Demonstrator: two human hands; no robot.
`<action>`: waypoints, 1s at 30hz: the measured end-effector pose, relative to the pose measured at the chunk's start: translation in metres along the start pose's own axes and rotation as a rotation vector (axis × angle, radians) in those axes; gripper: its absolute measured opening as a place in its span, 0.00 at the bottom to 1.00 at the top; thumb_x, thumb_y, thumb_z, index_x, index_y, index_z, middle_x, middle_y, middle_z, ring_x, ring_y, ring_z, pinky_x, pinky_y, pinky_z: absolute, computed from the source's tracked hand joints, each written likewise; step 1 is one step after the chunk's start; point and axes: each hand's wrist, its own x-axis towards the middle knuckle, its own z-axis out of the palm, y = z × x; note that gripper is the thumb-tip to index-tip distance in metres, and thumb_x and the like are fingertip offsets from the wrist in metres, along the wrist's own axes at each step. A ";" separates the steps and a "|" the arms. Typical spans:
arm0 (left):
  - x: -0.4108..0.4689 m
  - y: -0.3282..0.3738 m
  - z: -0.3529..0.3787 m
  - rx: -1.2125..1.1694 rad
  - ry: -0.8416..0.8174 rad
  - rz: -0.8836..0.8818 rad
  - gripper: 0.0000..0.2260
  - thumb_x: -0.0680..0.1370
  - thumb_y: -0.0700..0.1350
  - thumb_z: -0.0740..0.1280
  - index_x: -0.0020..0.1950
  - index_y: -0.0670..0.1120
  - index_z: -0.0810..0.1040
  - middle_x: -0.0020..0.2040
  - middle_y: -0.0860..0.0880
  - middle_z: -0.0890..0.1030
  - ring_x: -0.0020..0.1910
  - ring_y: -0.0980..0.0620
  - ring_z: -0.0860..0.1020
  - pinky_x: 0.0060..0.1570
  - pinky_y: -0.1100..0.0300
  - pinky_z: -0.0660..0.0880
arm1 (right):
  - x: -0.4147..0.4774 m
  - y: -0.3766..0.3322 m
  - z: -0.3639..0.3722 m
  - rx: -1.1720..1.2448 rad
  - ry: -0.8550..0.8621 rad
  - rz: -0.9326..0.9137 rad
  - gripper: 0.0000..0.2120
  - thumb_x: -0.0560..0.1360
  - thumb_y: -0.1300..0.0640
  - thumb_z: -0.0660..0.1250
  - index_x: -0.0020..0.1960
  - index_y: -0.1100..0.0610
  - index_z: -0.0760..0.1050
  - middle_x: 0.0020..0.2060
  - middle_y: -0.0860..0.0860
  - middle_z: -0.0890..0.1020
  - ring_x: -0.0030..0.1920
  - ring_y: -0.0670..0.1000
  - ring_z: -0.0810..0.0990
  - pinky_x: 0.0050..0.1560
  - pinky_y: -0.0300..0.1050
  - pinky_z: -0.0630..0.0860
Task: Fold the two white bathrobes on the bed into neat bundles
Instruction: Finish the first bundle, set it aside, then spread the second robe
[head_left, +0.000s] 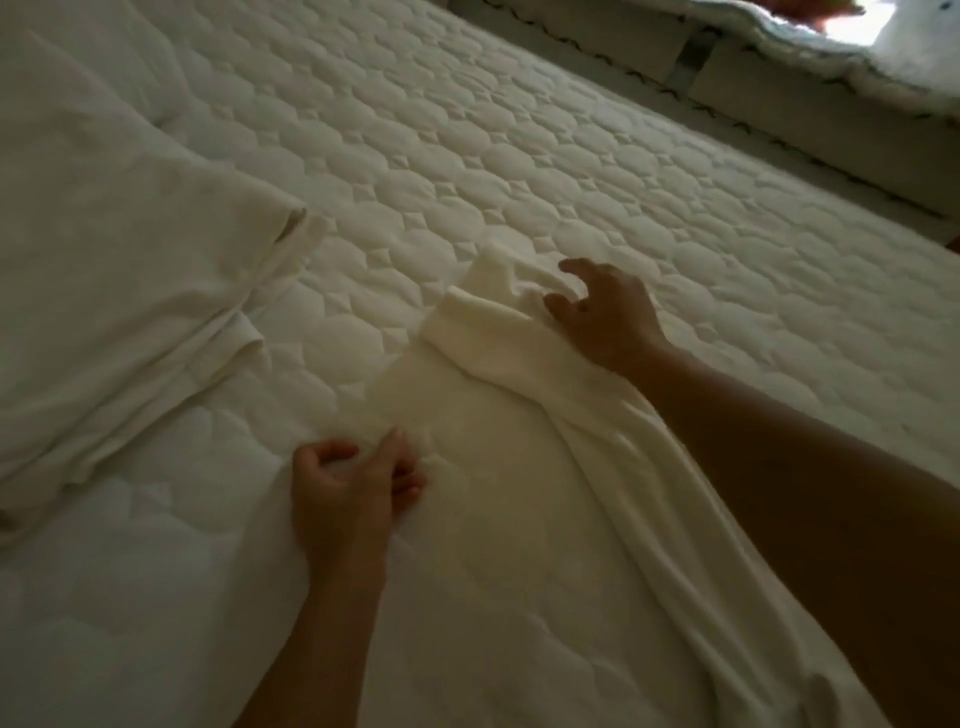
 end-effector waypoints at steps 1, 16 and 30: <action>-0.002 0.000 0.003 0.153 0.040 0.072 0.18 0.72 0.52 0.78 0.49 0.47 0.72 0.38 0.44 0.84 0.30 0.45 0.85 0.34 0.51 0.83 | -0.009 0.003 0.001 0.030 0.056 -0.035 0.23 0.78 0.41 0.67 0.68 0.52 0.77 0.62 0.54 0.80 0.59 0.56 0.80 0.61 0.51 0.74; 0.014 0.002 0.102 -0.415 -1.022 -0.063 0.37 0.70 0.23 0.61 0.75 0.51 0.68 0.65 0.44 0.80 0.63 0.46 0.80 0.61 0.51 0.79 | -0.019 0.026 -0.005 0.139 0.356 -0.200 0.11 0.79 0.47 0.66 0.54 0.53 0.79 0.48 0.50 0.80 0.45 0.49 0.78 0.43 0.38 0.68; 0.000 0.009 0.061 0.009 -0.130 0.232 0.11 0.74 0.48 0.70 0.32 0.49 0.79 0.28 0.54 0.73 0.33 0.51 0.70 0.36 0.54 0.69 | -0.047 -0.021 -0.009 0.399 0.002 -0.107 0.15 0.80 0.45 0.67 0.43 0.54 0.84 0.34 0.47 0.82 0.34 0.45 0.80 0.38 0.37 0.76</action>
